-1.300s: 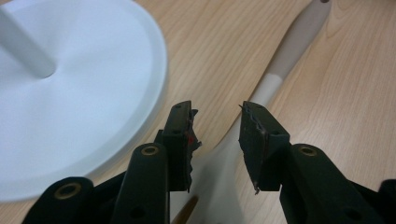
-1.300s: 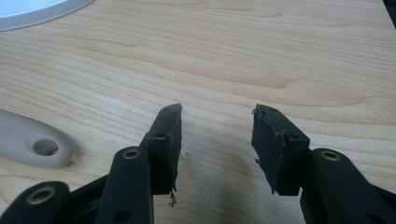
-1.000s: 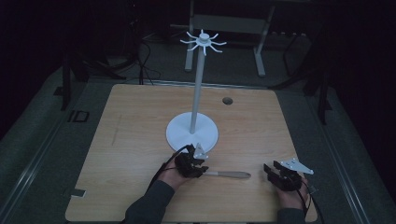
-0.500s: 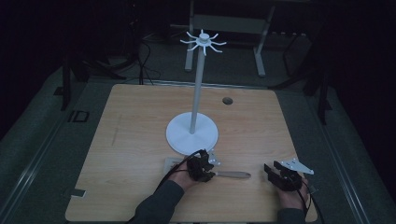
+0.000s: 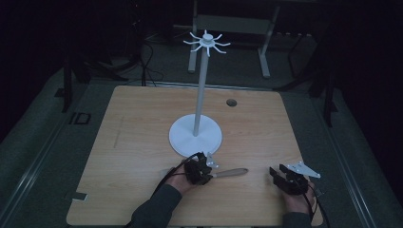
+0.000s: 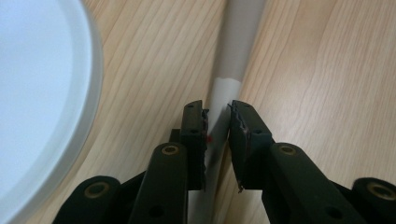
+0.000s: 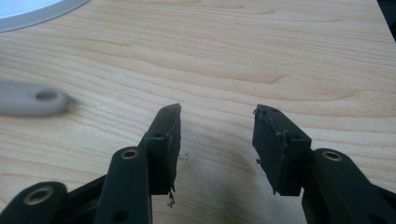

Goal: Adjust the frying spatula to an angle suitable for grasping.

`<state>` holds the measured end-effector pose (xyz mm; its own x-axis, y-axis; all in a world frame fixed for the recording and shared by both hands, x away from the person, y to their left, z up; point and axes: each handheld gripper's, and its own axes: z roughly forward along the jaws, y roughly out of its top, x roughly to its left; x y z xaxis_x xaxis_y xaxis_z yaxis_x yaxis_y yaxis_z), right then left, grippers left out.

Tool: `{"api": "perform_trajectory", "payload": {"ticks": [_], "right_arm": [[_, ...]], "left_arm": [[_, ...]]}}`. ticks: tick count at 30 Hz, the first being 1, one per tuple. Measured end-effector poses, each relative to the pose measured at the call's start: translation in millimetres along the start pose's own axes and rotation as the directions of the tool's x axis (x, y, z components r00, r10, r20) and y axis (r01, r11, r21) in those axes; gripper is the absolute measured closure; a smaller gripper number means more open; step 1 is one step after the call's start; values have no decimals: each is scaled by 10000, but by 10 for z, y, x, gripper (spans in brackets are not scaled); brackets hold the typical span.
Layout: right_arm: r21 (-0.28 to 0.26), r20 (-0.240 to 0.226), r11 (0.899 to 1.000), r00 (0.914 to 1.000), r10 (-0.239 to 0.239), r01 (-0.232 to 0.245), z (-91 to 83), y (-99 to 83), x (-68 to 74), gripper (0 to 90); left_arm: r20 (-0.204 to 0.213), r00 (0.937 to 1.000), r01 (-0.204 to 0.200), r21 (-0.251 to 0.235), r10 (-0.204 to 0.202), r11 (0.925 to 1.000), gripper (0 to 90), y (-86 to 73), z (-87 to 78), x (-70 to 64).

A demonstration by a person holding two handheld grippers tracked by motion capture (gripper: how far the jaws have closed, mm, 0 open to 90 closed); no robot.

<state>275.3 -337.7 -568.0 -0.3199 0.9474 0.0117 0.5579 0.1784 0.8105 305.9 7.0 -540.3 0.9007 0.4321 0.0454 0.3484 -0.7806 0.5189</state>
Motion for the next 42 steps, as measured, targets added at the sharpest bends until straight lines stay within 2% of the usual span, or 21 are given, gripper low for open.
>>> {"api": "perform_trajectory", "payload": {"ticks": [4,8,9,13,20,25,28,32,38,42], "right_arm": [[12,10,10000,10000,-6,6,1,0,2,515],[48,14,10000,10000,-24,24,4,2,4,515],[75,19,10000,10000,-26,25,6,3,5,515],[86,28,10000,10000,-30,30,7,3,5,515],[82,3,10000,10000,-28,28,7,3,1,513],[104,-11,9999,10000,-25,25,8,4,-1,511],[81,-11,10000,10000,-11,11,6,3,-1,512],[75,-22,10000,10000,32,-32,3,1,-4,512],[90,-14,10000,10000,18,-18,5,2,-3,512],[88,3,10000,10000,14,-14,5,2,-1,511]], "left_arm": [[-40,9998,176,160,-175,9997,777,-97,-68,43],[6,9985,540,292,-540,9981,780,-157,-112,92],[50,9980,622,283,-624,9977,779,-151,-108,98],[41,9985,546,631,-550,9965,771,-87,-87,104],[131,9980,611,853,-624,9945,759,29,9,114],[32,9971,752,824,-757,9938,751,89,47,121],[-295,9962,844,851,-822,9928,761,88,42,116],[-566,9914,1221,777,-1178,9895,761,29,-26,158],[-825,9820,1738,401,-1701,9840,761,-126,-193,237],[-1054,9755,1992,490,-1933,9787,760,-236,-253,302]]}}
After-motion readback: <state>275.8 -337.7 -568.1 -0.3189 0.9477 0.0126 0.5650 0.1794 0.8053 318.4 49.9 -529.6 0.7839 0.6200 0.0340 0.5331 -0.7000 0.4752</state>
